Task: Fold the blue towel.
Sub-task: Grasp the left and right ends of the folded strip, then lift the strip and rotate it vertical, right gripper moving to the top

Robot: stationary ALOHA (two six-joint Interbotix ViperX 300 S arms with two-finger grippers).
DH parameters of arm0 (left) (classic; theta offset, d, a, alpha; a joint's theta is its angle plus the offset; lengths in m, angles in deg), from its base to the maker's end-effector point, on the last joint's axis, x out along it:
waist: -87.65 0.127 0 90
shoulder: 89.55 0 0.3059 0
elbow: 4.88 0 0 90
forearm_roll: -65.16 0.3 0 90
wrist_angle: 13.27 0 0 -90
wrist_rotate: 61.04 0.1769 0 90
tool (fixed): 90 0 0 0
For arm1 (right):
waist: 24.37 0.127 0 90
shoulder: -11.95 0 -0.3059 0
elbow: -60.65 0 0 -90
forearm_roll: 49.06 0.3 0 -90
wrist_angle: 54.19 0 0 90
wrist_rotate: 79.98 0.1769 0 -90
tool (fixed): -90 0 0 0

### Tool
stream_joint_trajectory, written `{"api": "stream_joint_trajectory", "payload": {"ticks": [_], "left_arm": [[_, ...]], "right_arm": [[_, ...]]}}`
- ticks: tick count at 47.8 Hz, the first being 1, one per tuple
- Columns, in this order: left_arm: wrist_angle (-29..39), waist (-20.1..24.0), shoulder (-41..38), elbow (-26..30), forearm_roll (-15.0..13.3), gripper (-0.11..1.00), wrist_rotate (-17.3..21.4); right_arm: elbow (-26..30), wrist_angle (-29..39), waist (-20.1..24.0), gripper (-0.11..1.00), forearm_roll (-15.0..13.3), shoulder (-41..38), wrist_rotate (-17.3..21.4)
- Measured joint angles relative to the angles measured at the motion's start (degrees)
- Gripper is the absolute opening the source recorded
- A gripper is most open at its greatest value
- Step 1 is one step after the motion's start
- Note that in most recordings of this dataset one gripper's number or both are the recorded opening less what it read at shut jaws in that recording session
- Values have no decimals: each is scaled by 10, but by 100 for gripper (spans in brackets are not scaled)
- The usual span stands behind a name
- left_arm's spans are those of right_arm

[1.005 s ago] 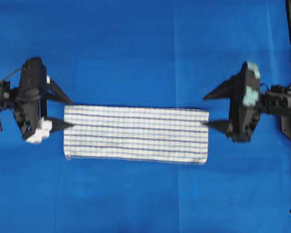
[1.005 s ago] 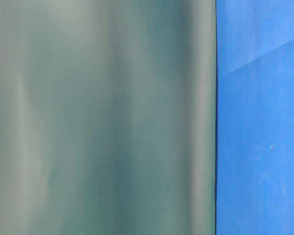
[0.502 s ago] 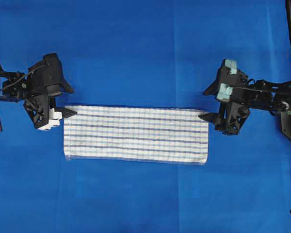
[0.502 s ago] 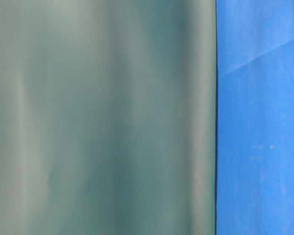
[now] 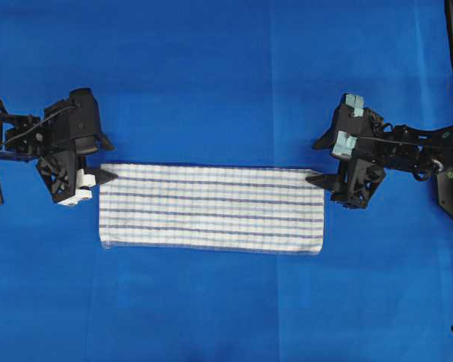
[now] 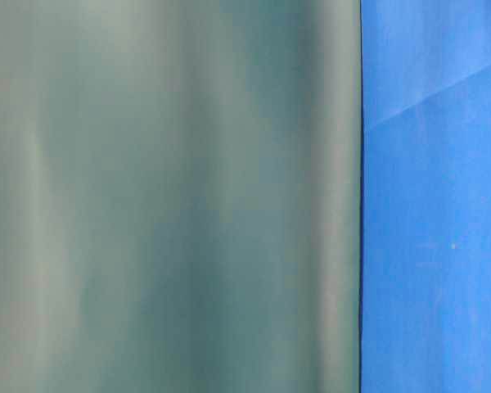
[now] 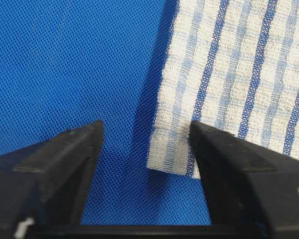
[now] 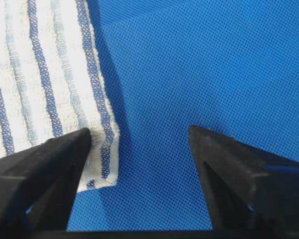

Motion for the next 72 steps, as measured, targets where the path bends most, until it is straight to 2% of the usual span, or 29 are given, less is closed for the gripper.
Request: {"api": "stream_joint_trajectory", "payload": {"ticks": [4, 8, 11, 14, 28, 37, 60, 72], "left_arm": [[11, -1, 0, 0, 0, 36, -1], [22, -5, 1, 0, 1, 21, -3], [32, -10, 1, 3, 0, 11, -4], [40, -10, 2, 6, 1, 5, -4], [50, -10, 11, 8, 1, 5, -1], [54, -8, 32, 11, 1, 5, 4], [175, -9, 171, 46, 1, 5, 3], [187, -18, 223, 46, 1, 5, -11]], "right_arm": [[0, -1, -1, 33, 0, 0, -1], [0, -1, -1, 13, 0, 0, -2], [0, 0, 1, 3, -1, 0, -2], [1, 0, 0, -3, -2, 0, -3], [1, 1, 1, -4, -1, 1, -3], [0, 3, 0, -4, -3, 29, -4], [0, 97, -23, -4, -10, 223, -40], [-3, 123, -47, -4, -16, 294, -46]]}}
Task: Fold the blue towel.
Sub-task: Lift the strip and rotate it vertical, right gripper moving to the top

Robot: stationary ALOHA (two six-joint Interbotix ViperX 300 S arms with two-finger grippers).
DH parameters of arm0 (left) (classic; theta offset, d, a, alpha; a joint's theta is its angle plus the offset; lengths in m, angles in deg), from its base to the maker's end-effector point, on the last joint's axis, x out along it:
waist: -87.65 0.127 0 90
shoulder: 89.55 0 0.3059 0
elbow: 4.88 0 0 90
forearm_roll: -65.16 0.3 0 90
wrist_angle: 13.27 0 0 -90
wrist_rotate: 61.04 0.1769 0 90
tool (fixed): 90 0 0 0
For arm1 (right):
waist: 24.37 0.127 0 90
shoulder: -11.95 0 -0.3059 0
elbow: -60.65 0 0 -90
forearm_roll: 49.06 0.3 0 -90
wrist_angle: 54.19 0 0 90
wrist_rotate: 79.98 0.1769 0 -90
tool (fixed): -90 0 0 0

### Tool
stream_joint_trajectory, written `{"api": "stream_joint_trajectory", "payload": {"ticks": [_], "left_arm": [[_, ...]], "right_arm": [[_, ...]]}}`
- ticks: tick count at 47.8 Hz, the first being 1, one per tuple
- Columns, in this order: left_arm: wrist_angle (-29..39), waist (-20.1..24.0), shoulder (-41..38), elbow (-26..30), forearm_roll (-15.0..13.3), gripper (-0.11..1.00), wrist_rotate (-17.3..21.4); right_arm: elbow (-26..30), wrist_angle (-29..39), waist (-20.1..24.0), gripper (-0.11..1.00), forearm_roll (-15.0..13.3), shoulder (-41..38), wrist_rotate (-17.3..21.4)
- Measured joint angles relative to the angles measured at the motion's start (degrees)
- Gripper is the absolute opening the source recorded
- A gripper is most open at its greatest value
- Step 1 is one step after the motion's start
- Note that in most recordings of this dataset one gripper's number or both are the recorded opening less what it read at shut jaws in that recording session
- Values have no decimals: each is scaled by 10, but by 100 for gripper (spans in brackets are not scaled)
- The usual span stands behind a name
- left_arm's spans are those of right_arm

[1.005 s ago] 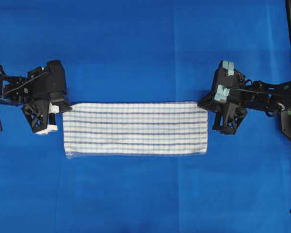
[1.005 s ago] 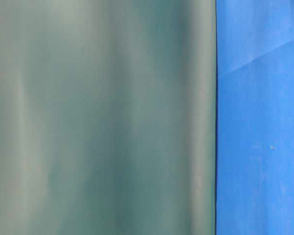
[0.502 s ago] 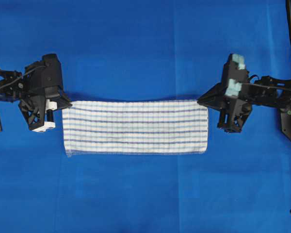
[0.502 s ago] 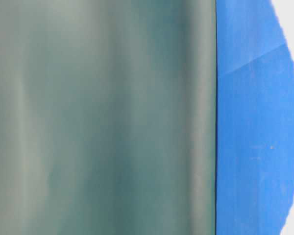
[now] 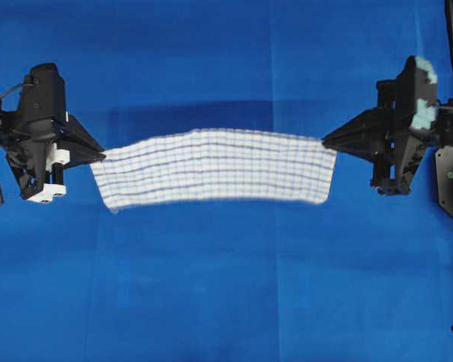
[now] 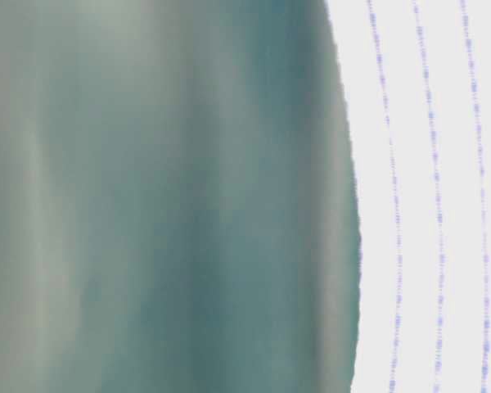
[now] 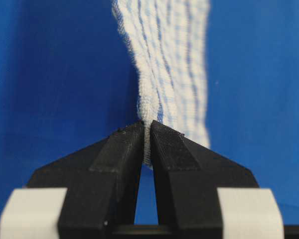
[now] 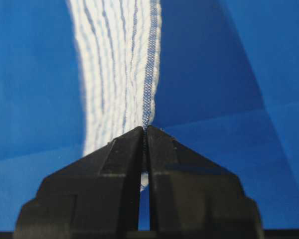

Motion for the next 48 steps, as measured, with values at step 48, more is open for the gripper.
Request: {"api": "stream_joint_trajectory", "payload": {"ticks": [48], "left_arm": [[-164, -114, -333, 324, 0, 5, -103]], "right_arm": [[54, 10, -133, -4, -26, 75, -2]]}}
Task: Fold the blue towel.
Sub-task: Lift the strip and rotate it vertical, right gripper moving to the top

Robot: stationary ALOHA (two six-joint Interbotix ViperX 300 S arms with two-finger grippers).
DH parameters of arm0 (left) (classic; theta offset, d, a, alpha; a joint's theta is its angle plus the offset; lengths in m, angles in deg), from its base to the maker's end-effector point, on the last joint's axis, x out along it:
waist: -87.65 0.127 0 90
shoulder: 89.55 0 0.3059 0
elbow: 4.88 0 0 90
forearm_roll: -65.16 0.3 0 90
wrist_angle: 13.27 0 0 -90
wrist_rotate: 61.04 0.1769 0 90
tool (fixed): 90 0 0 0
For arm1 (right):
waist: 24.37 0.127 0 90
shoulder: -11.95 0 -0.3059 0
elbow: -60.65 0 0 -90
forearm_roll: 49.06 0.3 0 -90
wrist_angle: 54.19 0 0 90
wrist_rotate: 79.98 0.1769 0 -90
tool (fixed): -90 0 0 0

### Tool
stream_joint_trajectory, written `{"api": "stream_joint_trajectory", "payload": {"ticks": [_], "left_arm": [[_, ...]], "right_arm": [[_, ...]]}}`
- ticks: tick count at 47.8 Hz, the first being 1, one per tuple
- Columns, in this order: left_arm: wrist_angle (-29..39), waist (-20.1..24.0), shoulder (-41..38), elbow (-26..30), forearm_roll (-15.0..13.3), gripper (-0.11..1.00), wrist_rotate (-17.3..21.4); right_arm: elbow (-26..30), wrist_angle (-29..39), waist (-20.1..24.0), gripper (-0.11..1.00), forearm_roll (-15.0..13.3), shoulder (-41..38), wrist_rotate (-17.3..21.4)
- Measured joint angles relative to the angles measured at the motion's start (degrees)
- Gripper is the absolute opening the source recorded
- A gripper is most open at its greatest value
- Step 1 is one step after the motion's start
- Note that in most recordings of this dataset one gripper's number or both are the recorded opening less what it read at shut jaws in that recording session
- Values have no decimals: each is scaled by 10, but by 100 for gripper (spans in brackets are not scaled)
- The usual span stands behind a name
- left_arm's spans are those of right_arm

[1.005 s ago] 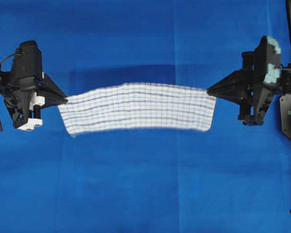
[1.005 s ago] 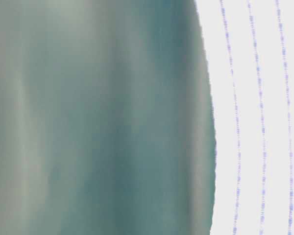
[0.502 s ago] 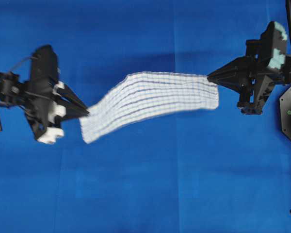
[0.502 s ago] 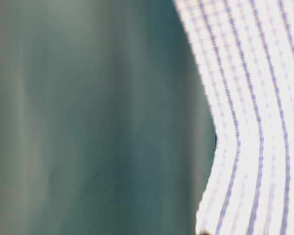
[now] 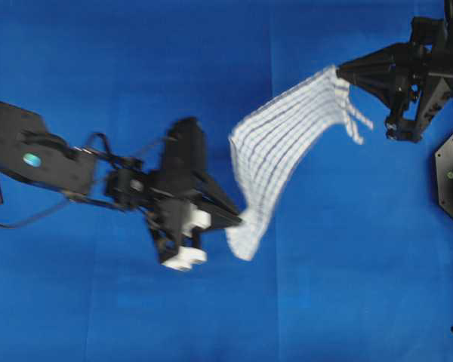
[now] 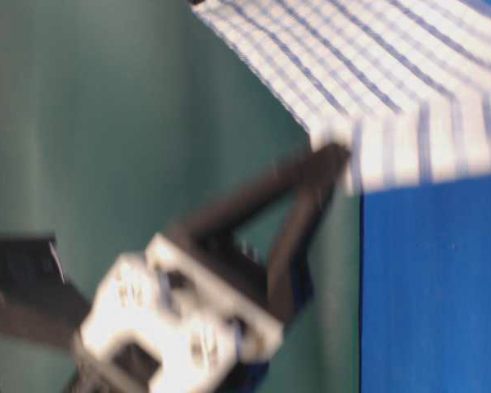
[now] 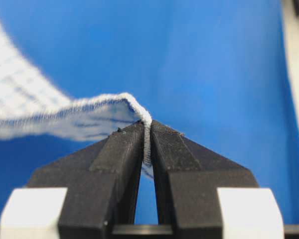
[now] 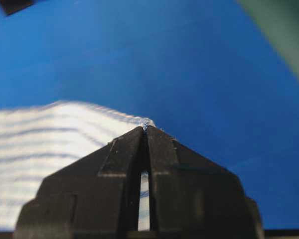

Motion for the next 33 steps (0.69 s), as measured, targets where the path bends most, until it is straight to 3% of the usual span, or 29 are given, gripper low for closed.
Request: {"api": "stream_joint_trajectory", "payload": {"ticks": [18, 33], "left_arm": [[-48, -12, -95, 98, -2, 5, -1], [-116, -12, -105, 79, -10, 5, -2]], "right_arm": [[57, 1, -25, -4, -34, -83, 0], [116, 2, -29, -4, -51, -186, 1]]}}
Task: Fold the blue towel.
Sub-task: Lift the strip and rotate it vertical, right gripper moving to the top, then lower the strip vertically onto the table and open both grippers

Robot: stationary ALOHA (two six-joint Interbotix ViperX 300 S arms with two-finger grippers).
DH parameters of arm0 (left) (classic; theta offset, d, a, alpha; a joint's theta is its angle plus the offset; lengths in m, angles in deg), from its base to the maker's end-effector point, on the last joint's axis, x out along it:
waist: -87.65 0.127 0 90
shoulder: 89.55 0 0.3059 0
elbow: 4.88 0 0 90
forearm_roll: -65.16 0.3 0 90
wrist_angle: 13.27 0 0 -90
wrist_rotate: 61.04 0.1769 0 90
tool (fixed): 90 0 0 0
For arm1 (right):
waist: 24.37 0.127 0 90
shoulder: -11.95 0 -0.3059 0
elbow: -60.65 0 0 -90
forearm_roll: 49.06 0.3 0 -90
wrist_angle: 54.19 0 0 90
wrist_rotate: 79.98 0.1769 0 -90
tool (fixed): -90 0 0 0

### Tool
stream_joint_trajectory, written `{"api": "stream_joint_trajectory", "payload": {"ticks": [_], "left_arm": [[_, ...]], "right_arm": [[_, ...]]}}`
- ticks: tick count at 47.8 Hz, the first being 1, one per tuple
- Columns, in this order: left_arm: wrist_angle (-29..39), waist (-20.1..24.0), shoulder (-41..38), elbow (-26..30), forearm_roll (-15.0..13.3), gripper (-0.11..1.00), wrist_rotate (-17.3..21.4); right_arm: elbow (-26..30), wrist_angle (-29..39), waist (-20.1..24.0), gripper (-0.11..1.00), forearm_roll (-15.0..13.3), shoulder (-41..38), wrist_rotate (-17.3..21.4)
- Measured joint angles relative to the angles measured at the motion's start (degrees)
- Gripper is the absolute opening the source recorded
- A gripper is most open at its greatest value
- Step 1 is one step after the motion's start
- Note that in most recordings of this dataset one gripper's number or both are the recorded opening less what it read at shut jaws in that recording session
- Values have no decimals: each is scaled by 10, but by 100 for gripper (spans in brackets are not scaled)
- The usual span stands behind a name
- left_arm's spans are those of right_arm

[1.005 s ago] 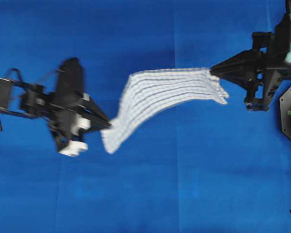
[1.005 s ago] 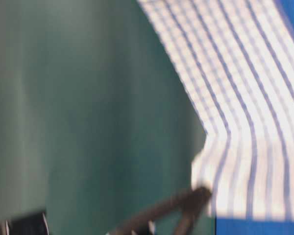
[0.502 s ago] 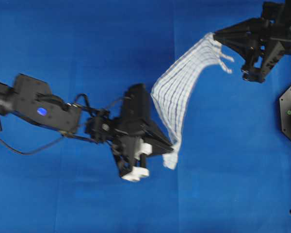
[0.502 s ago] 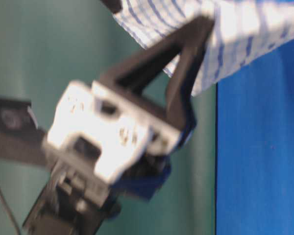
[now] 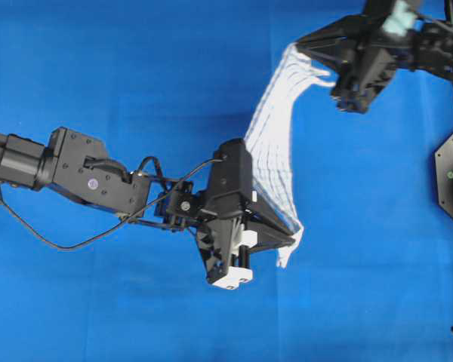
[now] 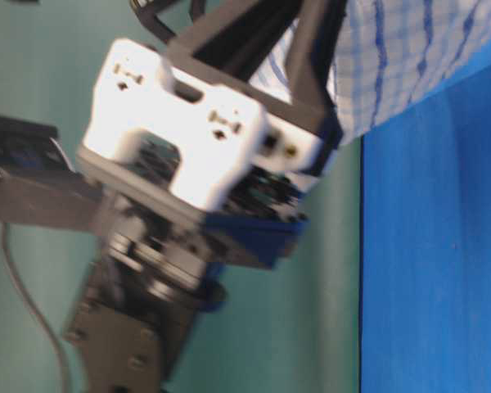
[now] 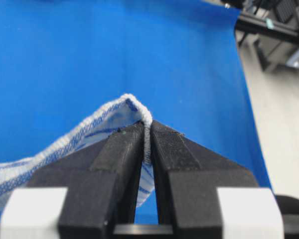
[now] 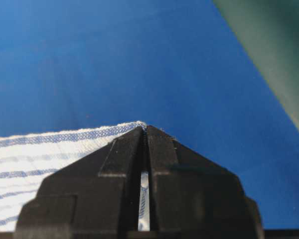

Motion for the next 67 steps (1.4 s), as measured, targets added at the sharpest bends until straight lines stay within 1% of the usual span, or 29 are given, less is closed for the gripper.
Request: {"api": "stream_joint_trajectory", "payload": {"ticks": [9, 15, 21, 24, 33, 38, 47, 51, 54, 57, 61, 67], "left_arm": [[-97, 0, -3, -61, -21, 5, -2], [-129, 0, -4, -92, -39, 5, -3], [-149, 0, -4, -117, -64, 5, -3], [-161, 0, -4, -130, -84, 5, -3], [-199, -1, -4, -173, -168, 5, -4], [-215, -3, -4, -193, -197, 5, -5], [-223, -18, -3, -203, -214, 5, -5], [-221, -26, -3, -203, -221, 5, -16], [-214, -30, -3, -203, -229, 5, -34], [-200, -33, -4, -204, -233, 5, -62], [-179, -34, -3, -208, -233, 5, -91], [-152, -35, -3, -216, -234, 5, -122]], "right_arm": [[54, 10, -3, -4, -11, -81, -1], [90, 12, -3, -4, -15, -132, -1], [125, 13, -4, -4, -19, -183, -1], [143, 14, -4, -4, -21, -211, -1], [200, 28, -4, -4, -27, -278, -1], [223, 31, -4, -4, -28, -303, -1], [245, 31, -4, -4, -29, -324, -2], [248, 31, -4, -4, -28, -327, -2], [248, 32, -5, -4, -28, -327, -2], [248, 31, -5, -4, -29, -327, -2], [248, 31, -5, -4, -29, -327, -2], [248, 31, -5, -4, -29, -327, -2]]}}
